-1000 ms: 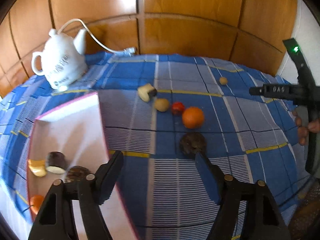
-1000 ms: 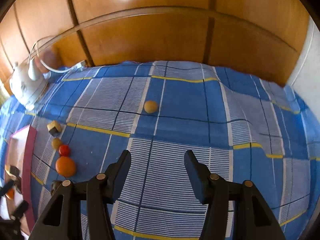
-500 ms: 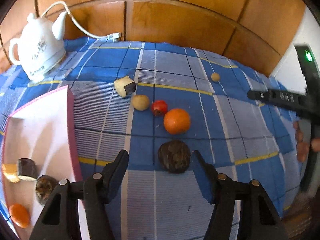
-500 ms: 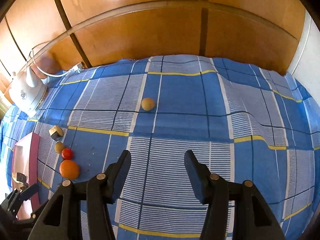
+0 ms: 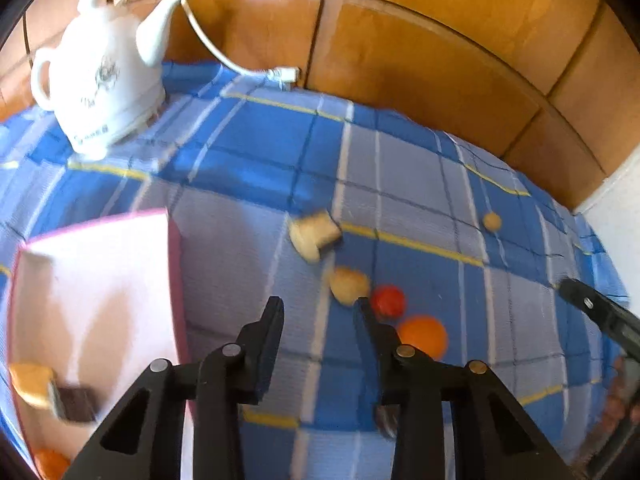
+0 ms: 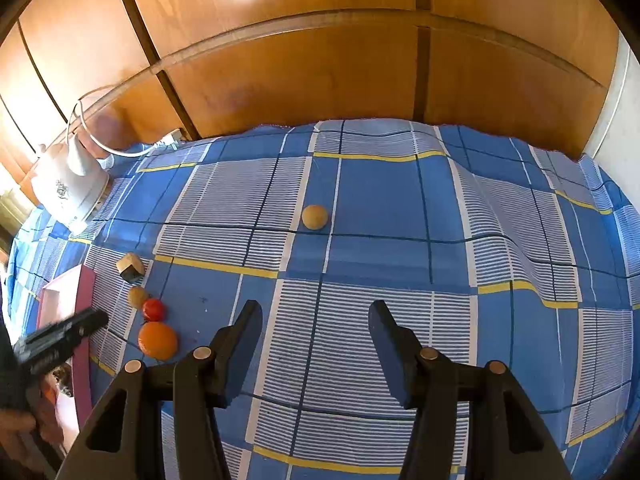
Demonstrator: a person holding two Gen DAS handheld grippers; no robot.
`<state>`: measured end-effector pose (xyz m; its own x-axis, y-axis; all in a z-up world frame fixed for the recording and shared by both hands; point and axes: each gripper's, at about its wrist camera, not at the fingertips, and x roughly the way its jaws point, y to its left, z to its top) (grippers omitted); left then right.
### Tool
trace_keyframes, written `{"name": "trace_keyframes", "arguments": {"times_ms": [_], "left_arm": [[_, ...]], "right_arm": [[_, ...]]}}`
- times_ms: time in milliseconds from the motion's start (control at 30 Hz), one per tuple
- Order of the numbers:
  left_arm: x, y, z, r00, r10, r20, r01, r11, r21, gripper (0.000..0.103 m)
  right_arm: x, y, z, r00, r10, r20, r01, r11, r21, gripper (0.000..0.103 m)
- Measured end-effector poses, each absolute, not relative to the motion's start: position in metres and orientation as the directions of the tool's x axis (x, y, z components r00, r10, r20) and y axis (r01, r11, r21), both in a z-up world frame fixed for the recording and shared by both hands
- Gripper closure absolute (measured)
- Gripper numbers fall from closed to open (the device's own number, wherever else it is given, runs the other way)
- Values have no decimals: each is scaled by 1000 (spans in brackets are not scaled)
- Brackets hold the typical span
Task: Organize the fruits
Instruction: 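Grasp the dark sliced cylinder piece on the cloth with the left tool, then carry the cylinder piece toward the tray with left tool while right tool grasps red tomato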
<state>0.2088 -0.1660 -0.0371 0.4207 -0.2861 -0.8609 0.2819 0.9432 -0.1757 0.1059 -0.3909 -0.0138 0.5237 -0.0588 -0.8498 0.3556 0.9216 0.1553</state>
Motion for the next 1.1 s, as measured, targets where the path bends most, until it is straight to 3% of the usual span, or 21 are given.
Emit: {"name": "trace_keyframes", "arguments": {"times_ms": [100,333,400,433,500,667,1100], "left_arm": [[230,-172,-41,424,-261,-867,275,949,-151,39],[261,-186,-54,420,-231,-878,245,960,-135,34],[268,-189,-61,405,-223,-887,240,962,-132,38],[271,-190,-65,395,-220,-892,245,961,-129,54],[275,-192,-74,371,-221,-902,260,957,-127,67],[264,-184,-69,408,-230,-884,271,955,-123,78],[144,-171,-34,467,-347,-814,468,878,-106,80]], "right_arm": [[106,-391,-13,528,-52,-848,352,922,163,47],[107,-395,-15,523,-51,-851,366,915,171,47],[107,-395,-17,519,-47,-853,364,915,171,47],[107,-394,-18,516,-47,-855,363,917,168,47],[108,-394,-19,514,-49,-856,359,919,164,47],[109,-394,-22,506,-53,-861,362,919,156,47],[110,-389,-32,480,-54,-876,347,929,133,47]]}}
